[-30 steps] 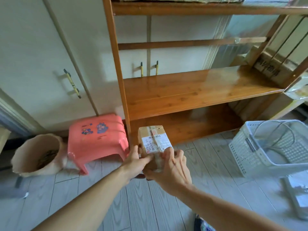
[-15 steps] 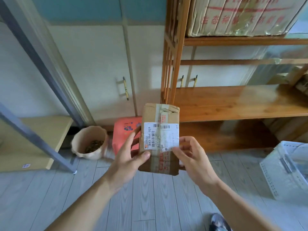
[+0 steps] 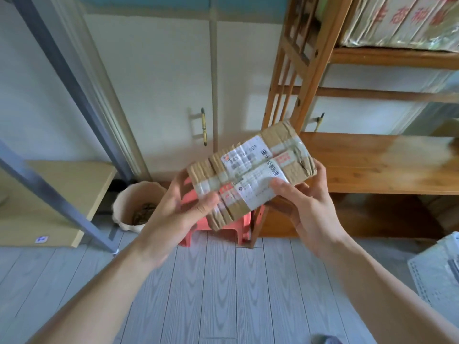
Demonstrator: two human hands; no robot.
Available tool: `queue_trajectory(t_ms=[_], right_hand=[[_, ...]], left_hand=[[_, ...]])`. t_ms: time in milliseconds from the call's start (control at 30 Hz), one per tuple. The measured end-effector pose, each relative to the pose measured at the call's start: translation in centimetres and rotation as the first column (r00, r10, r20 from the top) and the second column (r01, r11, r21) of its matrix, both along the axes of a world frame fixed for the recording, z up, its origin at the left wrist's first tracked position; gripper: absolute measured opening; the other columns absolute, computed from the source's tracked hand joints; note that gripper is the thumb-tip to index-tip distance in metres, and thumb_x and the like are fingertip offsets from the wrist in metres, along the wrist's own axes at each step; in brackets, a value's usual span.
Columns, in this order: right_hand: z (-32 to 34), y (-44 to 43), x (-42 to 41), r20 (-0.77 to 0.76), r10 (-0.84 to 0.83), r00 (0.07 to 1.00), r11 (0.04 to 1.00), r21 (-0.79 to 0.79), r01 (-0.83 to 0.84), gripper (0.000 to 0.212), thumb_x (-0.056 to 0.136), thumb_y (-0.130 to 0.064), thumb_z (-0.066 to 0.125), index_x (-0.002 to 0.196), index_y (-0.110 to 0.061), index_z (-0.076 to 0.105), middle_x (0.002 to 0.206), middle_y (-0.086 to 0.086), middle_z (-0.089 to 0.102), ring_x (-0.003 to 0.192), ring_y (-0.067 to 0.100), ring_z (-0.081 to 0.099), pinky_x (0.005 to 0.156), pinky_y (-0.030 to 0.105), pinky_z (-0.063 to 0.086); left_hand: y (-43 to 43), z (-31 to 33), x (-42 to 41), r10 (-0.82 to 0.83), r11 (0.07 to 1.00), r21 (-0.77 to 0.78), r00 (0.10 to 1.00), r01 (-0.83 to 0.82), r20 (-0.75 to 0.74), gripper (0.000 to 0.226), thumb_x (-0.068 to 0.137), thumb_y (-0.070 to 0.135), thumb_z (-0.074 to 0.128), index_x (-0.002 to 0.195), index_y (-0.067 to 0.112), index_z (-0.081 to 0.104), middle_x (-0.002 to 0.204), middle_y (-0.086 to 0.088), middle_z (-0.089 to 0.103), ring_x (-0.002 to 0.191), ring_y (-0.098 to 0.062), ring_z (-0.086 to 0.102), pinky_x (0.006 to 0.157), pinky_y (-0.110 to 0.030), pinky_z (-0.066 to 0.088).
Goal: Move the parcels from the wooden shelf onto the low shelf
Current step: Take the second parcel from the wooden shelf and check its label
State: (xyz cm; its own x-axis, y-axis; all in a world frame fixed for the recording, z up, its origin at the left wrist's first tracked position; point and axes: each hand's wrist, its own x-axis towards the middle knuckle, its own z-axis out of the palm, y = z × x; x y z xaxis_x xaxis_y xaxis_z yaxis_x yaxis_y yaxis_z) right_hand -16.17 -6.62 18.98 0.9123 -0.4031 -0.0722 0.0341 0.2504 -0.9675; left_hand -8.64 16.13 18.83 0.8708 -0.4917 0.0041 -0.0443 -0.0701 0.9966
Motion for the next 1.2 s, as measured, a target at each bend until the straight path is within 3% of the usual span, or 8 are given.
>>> queue_trajectory(t_ms=[167,333,467,567,767,967,1100,1200], right_hand=[[0.1,0.8,0.8,0.014,-0.059,0.998,0.995,-0.081,0.06,0.024,0.093,-0.008,0.069,0.106,-0.014,0.05,0.102,0.011,0.079,0.089,0.022,0.078,0.089,0.046,0.06],[0.1,0.9,0.7,0.072,0.003,0.997,0.963,-0.269,0.016,0.017,0.094,-0.01,0.069,0.104,-0.013,0.055,0.114,0.012,0.076,0.106,0.03,0.075,0.08,0.032,0.064],[0.4,1.3,0.6,0.019,0.15,0.989,0.884,-0.45,-0.125,0.05,0.092,-0.035,0.056,0.141,-0.029,0.051,0.125,-0.009,0.073,0.107,0.015,0.072,0.075,0.031,0.063],[0.2,1.9,0.8,-0.021,0.118,0.993,0.887,-0.446,-0.115,0.055,0.094,-0.052,0.046,0.142,-0.028,0.054,0.116,-0.006,0.077,0.083,0.009,0.074,0.053,0.025,0.054],[-0.4,2.9,1.5,-0.098,0.113,0.989,0.893,-0.427,-0.144,0.077,0.08,-0.086,0.042,0.126,-0.027,0.061,0.099,-0.013,0.071,0.082,0.003,0.063,0.072,0.026,0.047],[0.0,3.4,2.1,-0.046,0.094,0.994,0.918,-0.383,-0.105,0.059,0.091,-0.063,0.038,0.117,-0.016,0.06,0.075,-0.007,0.064,0.055,0.003,0.057,0.045,0.024,0.047],[-0.2,3.6,2.5,-0.077,0.102,0.992,0.906,-0.405,-0.124,0.071,0.082,-0.081,0.044,0.118,-0.022,0.06,0.094,0.021,0.066,0.069,0.019,0.063,0.051,0.029,0.053],[-0.6,3.5,2.8,-0.08,0.125,0.989,0.894,-0.423,-0.148,0.05,0.084,-0.073,0.056,0.119,-0.038,0.061,0.115,0.005,0.074,0.103,0.027,0.072,0.08,0.049,0.063]], left_hand=[[0.9,0.2,0.2,0.083,0.997,-0.008,0.987,-0.083,0.139,0.058,0.092,0.008,0.067,0.146,0.015,0.048,0.114,0.015,0.078,0.106,0.003,0.072,0.083,-0.01,0.056],[2.9,0.2,0.8,0.114,0.993,-0.039,0.992,-0.112,0.051,0.05,0.091,0.03,0.062,0.141,0.03,0.054,0.123,0.007,0.076,0.116,-0.009,0.071,0.102,-0.035,0.053],[4.4,0.4,1.3,0.234,0.972,0.023,0.971,-0.235,0.041,0.039,0.095,0.059,0.051,0.115,0.033,0.071,0.098,-0.011,0.079,0.083,-0.028,0.077,0.071,-0.044,0.062],[5.4,0.8,1.8,0.168,0.985,-0.029,0.985,-0.169,-0.048,0.058,0.089,0.063,0.047,0.109,0.017,0.076,0.073,-0.024,0.064,0.057,-0.03,0.055,0.056,-0.04,0.045],[6.3,0.6,2.8,0.181,0.984,0.01,0.981,-0.18,-0.065,0.076,0.083,0.078,0.043,0.103,0.014,0.078,0.068,-0.021,0.066,0.055,-0.029,0.058,0.046,-0.027,0.04],[6.6,0.5,3.1,0.227,0.972,0.077,0.972,-0.223,-0.057,0.09,0.065,0.095,0.044,0.1,0.021,0.08,0.084,-0.025,0.072,0.069,-0.02,0.056,0.048,-0.026,0.042],[7.0,0.3,3.2,0.244,0.969,0.053,0.966,-0.241,-0.089,0.081,0.072,0.089,0.047,0.099,0.022,0.082,0.081,-0.021,0.071,0.071,-0.022,0.057,0.054,-0.028,0.045],[7.2,-1.0,3.1,0.278,0.957,-0.076,0.959,-0.281,-0.055,0.05,0.091,0.064,0.054,0.102,0.024,0.082,0.103,-0.032,0.072,0.087,-0.031,0.07,0.07,-0.039,0.056]])
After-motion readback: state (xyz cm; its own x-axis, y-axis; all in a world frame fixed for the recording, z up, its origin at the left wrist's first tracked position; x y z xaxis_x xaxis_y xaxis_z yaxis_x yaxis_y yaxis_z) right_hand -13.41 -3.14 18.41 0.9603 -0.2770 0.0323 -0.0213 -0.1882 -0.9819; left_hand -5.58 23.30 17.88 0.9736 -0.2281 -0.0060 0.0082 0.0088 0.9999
